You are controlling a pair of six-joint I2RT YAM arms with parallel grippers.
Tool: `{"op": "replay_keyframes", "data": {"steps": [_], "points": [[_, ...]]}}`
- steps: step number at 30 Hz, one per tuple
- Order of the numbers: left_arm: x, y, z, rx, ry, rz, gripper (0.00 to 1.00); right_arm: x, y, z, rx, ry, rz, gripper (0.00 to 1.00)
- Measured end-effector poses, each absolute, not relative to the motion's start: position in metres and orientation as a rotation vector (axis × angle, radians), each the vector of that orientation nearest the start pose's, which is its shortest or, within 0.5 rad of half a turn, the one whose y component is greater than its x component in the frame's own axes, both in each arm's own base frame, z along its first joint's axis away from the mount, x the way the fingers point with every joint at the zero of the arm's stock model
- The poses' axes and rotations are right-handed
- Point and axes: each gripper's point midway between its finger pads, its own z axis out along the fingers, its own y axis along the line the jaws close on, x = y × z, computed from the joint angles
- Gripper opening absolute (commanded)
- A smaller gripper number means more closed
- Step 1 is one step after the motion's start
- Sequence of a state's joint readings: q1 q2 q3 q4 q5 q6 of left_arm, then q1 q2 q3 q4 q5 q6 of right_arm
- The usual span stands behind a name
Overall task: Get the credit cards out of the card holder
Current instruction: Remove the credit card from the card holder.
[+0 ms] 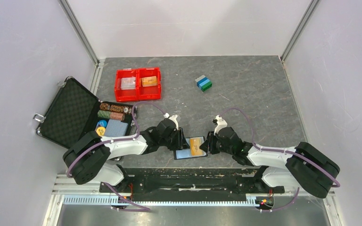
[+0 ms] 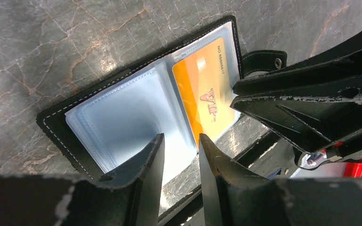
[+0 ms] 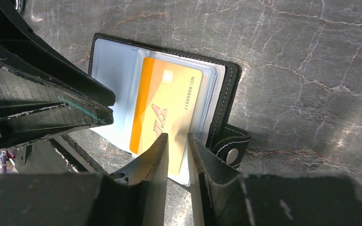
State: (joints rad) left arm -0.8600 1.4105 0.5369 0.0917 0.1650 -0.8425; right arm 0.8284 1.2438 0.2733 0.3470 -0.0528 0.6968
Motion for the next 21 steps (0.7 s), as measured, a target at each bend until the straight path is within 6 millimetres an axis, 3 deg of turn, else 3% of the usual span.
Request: {"op": "replay_keyframes", "data": {"steps": [21], "points": [[0.179, -0.311, 0.030, 0.108, 2.516, -0.991, 0.40, 0.178, 0.249, 0.023, -0.165, 2.323, 0.902, 0.18]]}}
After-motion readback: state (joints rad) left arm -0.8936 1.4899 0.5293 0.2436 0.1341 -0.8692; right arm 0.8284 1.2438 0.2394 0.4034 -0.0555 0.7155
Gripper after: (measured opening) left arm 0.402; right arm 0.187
